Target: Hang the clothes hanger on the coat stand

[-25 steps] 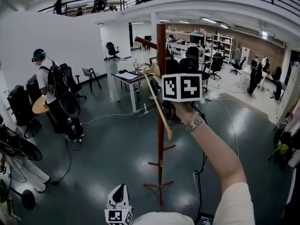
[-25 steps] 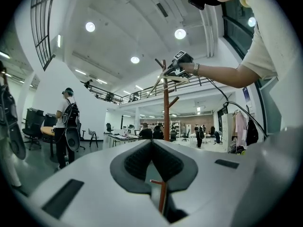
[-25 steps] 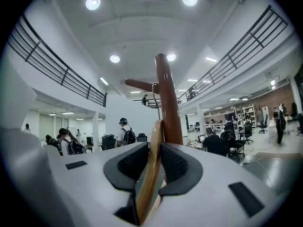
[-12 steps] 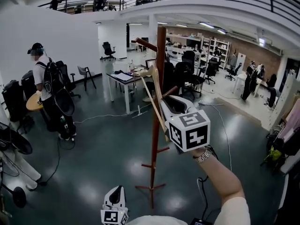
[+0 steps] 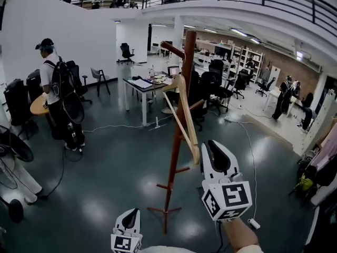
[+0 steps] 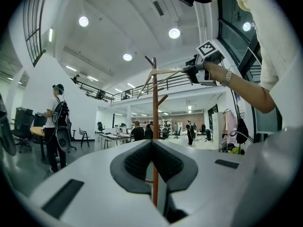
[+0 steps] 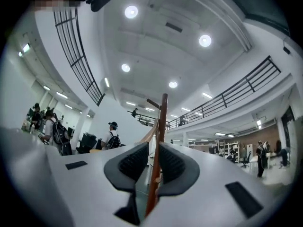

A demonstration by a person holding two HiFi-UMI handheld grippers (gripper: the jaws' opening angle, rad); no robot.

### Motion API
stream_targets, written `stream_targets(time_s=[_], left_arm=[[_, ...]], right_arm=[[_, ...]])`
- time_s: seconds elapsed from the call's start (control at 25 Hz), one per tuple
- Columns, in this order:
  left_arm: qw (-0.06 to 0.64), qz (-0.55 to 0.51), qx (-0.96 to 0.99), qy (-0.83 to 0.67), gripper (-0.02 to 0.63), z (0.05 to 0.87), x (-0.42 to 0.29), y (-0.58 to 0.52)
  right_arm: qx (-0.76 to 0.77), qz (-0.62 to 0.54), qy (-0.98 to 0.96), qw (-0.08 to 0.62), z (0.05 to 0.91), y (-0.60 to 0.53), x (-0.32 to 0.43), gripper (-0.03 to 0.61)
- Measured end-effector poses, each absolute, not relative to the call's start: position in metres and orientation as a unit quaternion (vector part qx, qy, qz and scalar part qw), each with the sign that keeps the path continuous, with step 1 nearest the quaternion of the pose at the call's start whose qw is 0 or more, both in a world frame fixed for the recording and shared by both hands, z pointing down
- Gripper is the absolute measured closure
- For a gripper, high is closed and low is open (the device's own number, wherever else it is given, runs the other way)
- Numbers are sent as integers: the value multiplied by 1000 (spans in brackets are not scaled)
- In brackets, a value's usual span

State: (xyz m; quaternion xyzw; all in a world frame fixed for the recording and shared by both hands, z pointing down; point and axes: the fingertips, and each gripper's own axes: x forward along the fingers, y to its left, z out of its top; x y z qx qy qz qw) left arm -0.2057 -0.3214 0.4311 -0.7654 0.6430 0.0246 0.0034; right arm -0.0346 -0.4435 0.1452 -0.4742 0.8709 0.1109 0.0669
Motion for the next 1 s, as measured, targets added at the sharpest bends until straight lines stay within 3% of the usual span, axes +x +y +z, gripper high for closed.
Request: stream_targets(time_s=[0.2,0.4,0.56,0.84,1.0], left_arm=[[2,11,-758,652,601,424,-218,-325],[11,-12,-760,649,601,421,-215,-327],[21,-24,-758,651,601,425,-216,-326],[31,23,-746,664,601,418,-217,-318],[26,29,-744,667,601,425,-227,-329]], right_arm=[[-451,29,888,88,189,-420,-36,506],[-473,23,879,46,252,-412,-36,514],[-401,-9,916,27,307,-391,-76,558],[-312,-76,947,34,366,-355,-130,560],[-283,-59,957,20,387,-354,-163,560]])
